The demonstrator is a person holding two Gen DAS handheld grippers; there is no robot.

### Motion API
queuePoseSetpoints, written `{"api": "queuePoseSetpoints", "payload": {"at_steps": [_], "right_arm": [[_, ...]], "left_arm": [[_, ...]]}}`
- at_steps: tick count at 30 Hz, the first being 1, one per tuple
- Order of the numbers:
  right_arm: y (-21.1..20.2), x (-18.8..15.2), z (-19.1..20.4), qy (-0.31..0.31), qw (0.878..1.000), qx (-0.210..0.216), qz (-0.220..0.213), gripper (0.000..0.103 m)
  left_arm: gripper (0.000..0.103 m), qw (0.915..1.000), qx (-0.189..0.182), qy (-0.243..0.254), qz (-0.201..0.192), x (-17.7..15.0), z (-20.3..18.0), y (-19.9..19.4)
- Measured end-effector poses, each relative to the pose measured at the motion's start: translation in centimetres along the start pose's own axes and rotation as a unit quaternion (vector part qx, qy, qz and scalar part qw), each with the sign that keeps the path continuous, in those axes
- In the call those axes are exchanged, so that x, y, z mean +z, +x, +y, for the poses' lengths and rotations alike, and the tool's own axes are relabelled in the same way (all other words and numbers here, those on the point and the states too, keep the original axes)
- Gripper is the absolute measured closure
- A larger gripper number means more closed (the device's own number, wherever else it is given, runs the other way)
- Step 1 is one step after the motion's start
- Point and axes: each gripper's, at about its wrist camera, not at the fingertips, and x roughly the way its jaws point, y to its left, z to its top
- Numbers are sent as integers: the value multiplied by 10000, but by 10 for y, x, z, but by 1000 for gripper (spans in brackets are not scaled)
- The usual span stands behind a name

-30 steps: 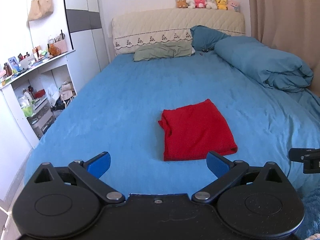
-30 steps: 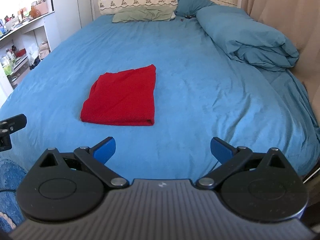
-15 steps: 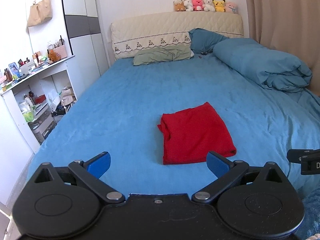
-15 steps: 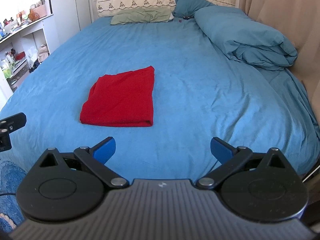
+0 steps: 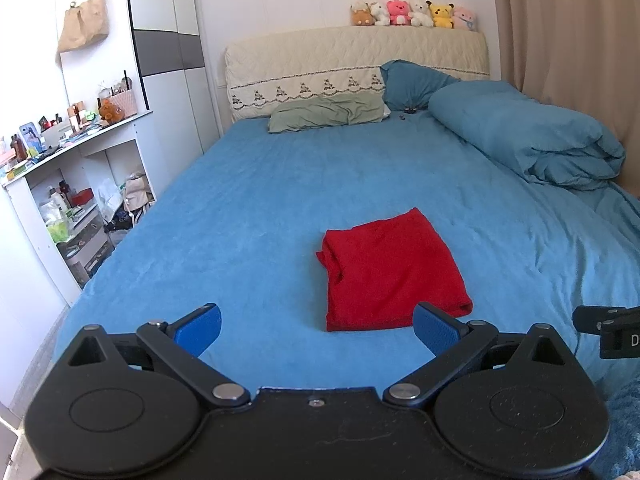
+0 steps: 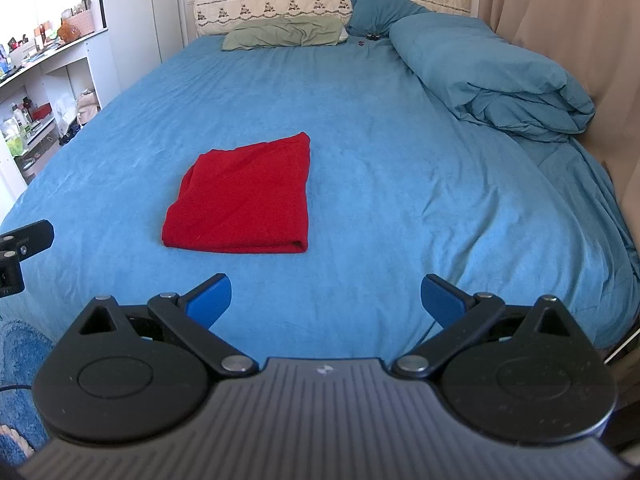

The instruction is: Fold small clothes

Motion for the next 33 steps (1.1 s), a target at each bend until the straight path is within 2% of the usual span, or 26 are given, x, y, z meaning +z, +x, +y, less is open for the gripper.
{"api": "queuePoseSetpoints", "payload": {"at_steps": [27,33], "right_arm": [[-2,-1,3,-18,10000,-6,-14,0],[-2,-1,2,-23,10000,-4,-16,0]], "left_arm": [[0,10000,-46,-78,2,1,0,1],[0,9999,130,-8,-40,0,-3,-1]]}}
